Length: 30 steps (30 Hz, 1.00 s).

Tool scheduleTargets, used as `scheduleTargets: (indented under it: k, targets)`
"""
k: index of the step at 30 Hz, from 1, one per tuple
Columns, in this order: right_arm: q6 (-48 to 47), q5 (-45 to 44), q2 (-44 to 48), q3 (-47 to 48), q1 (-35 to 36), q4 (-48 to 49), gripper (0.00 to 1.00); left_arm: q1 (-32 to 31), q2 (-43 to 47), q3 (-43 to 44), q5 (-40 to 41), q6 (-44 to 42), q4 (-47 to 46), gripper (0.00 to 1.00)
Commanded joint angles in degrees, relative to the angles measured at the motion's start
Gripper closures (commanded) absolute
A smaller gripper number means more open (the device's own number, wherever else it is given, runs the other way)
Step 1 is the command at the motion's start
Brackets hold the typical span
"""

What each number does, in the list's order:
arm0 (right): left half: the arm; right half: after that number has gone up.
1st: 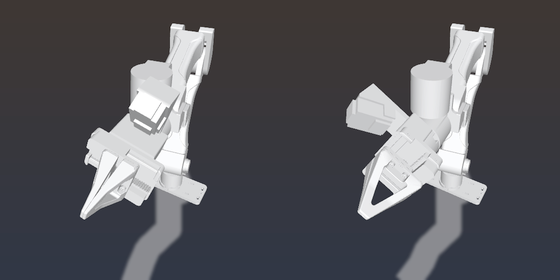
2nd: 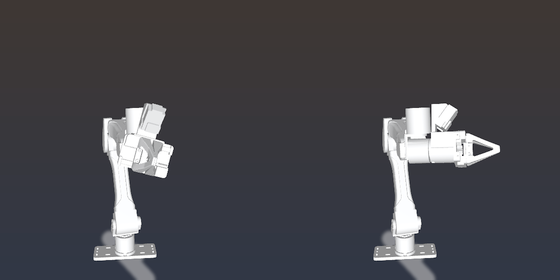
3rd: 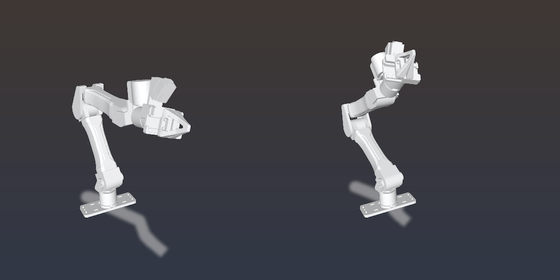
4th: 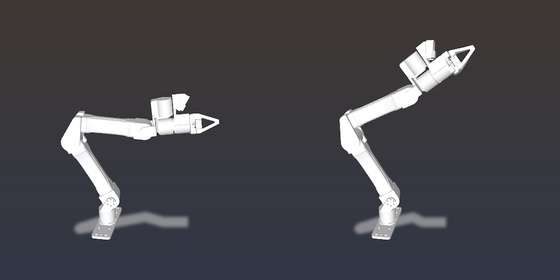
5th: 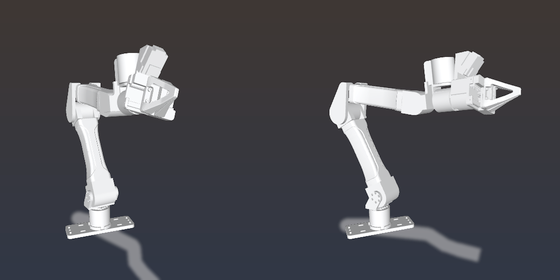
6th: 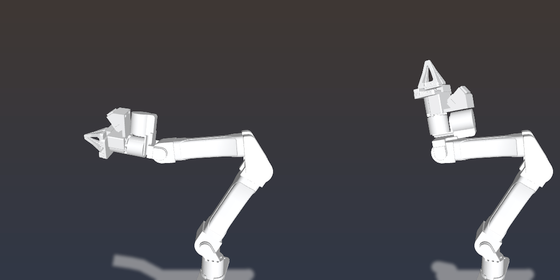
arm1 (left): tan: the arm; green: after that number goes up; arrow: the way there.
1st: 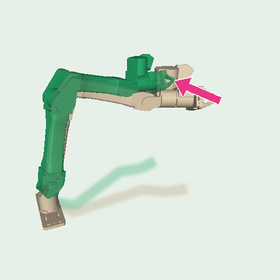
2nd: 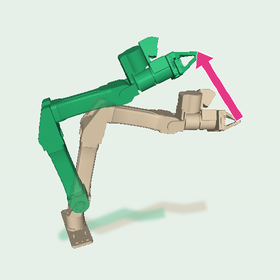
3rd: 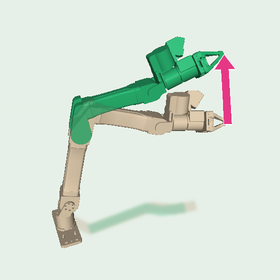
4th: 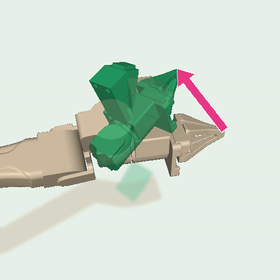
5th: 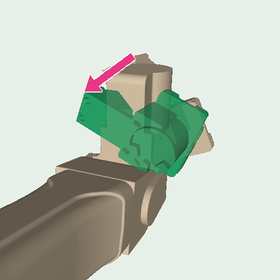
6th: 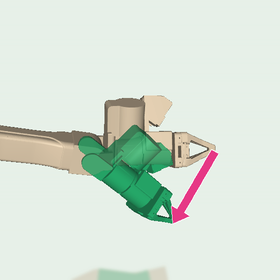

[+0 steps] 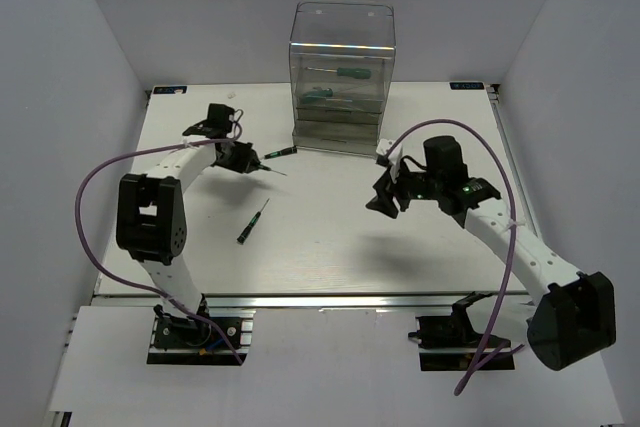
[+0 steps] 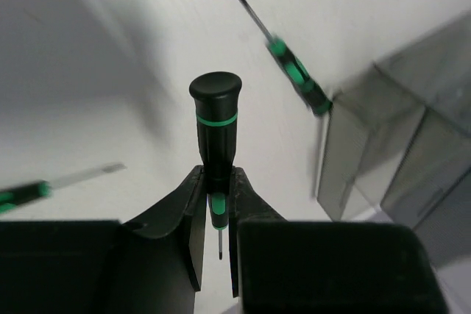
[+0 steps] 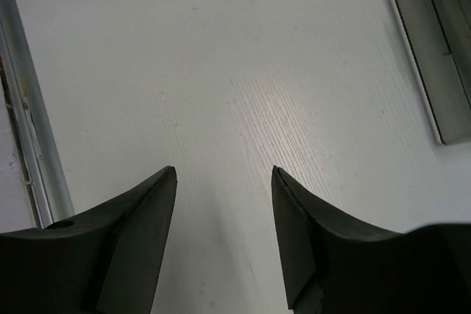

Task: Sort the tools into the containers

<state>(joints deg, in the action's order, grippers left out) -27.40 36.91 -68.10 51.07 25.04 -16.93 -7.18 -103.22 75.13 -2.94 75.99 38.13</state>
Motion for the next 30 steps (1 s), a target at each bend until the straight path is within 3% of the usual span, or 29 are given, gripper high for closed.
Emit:
scheduleTargets:
  k: [1,4,7,8,10,16,20,23,24,28,30]
  targets:
    - [3.4,-2.1,3.5,-1.1,-2.1,0.4,0.40,-6.5,2.0,1.8,-6.4,8.2,-6.1,1.00]
    - [6.8,-5.6,5.7,-1.6,-4.1,1.5,0.44,-11.8,-1.4,4.0,-6.9,15.0,-11.3,1.00]
    - [8.9,-9.7,8.2,-1.8,-5.9,2.0,0.69,-15.0,-7.1,11.3,-5.6,19.1,-12.6,1.00]
    - [9.6,-10.4,8.9,-2.1,-6.7,2.1,0.87,-16.7,-8.6,13.6,-4.1,19.9,-11.9,1.00]
    - [10.3,-13.0,11.2,-3.0,-7.6,2.6,1.00,-18.6,-11.4,20.6,-2.3,21.9,-11.0,1.00]
    - [11.8,-16.0,16.9,-6.3,-9.8,3.7,1.00,-20.9,-21.0,36.9,5.2,24.3,-3.8,1.00]
    - [12.5,-15.4,18.0,-7.1,-11.1,3.7,1.00,-21.0,-24.0,39.1,7.2,25.3,-2.8,0.95]
    - [12.6,-15.2,18.2,-6.9,-11.6,3.7,1.00,-21.0,-25.4,39.2,8.6,26.2,-3.4,0.83]
    - [12.4,-15.2,18.3,-6.9,-11.6,3.5,1.00,-21.0,-26.1,39.1,8.4,26.3,-3.6,0.72]
    - [11.1,-14.5,18.2,-6.9,-11.6,3.0,1.00,-21.0,-27.0,39.2,7.6,26.3,-4.6,0.54]
    - [9.7,-12.0,18.1,-6.6,-11.7,1.7,0.96,-21.0,-26.8,38.7,7.3,26.1,-6.0,0.49]
